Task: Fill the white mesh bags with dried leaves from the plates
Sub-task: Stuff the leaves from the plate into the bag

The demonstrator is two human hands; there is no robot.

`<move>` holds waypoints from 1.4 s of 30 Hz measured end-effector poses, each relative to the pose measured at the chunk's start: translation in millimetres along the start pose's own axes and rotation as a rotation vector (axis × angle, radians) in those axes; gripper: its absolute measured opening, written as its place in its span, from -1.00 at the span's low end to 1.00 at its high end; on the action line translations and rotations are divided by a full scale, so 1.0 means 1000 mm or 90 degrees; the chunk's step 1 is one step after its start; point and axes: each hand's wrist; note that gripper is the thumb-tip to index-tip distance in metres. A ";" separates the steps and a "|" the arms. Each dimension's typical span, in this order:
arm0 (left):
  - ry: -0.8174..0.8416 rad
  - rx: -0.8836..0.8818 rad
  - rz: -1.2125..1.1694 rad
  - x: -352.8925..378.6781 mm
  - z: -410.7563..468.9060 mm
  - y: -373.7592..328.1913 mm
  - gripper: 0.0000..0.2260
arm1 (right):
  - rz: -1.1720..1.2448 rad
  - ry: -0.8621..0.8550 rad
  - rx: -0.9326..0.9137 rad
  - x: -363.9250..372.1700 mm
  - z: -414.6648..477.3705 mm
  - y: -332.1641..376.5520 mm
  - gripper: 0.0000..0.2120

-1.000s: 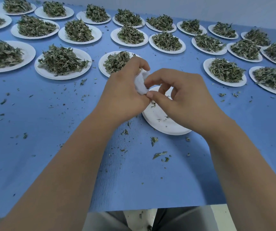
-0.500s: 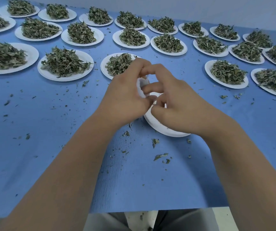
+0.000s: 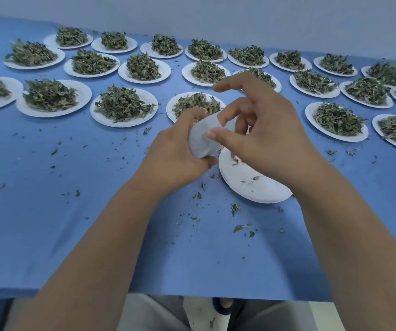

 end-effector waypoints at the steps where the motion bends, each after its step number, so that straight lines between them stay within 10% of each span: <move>1: -0.015 -0.004 -0.001 -0.004 -0.004 0.000 -0.48 | -0.010 0.016 -0.014 0.001 0.001 0.005 -0.52; 14: -0.303 -0.119 -0.065 -0.106 -0.067 -0.007 -0.56 | 0.198 0.006 -0.090 0.055 0.017 0.082 -0.68; 20: -0.450 -0.172 -0.356 -0.174 -0.089 0.006 -0.57 | 0.248 0.324 -0.099 0.138 0.027 0.136 -0.56; 27: -0.543 -0.163 -0.460 -0.256 -0.099 0.033 -0.69 | 0.407 0.393 -0.088 0.229 0.054 0.215 -0.61; 35: -0.723 -0.172 -0.421 -0.344 -0.111 0.068 -0.33 | 0.329 0.274 -0.125 0.335 0.127 0.313 -0.68; 42: -0.996 -0.108 -0.219 -0.354 -0.132 0.097 -0.76 | 0.055 0.269 -0.247 0.434 0.181 0.367 -0.66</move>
Point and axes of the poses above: each hand's wrist, its own z-axis towards the middle knuckle, its own x-axis out of the palm, y = z × x, and after that the axes turned 13 degrees about -z, right-handed
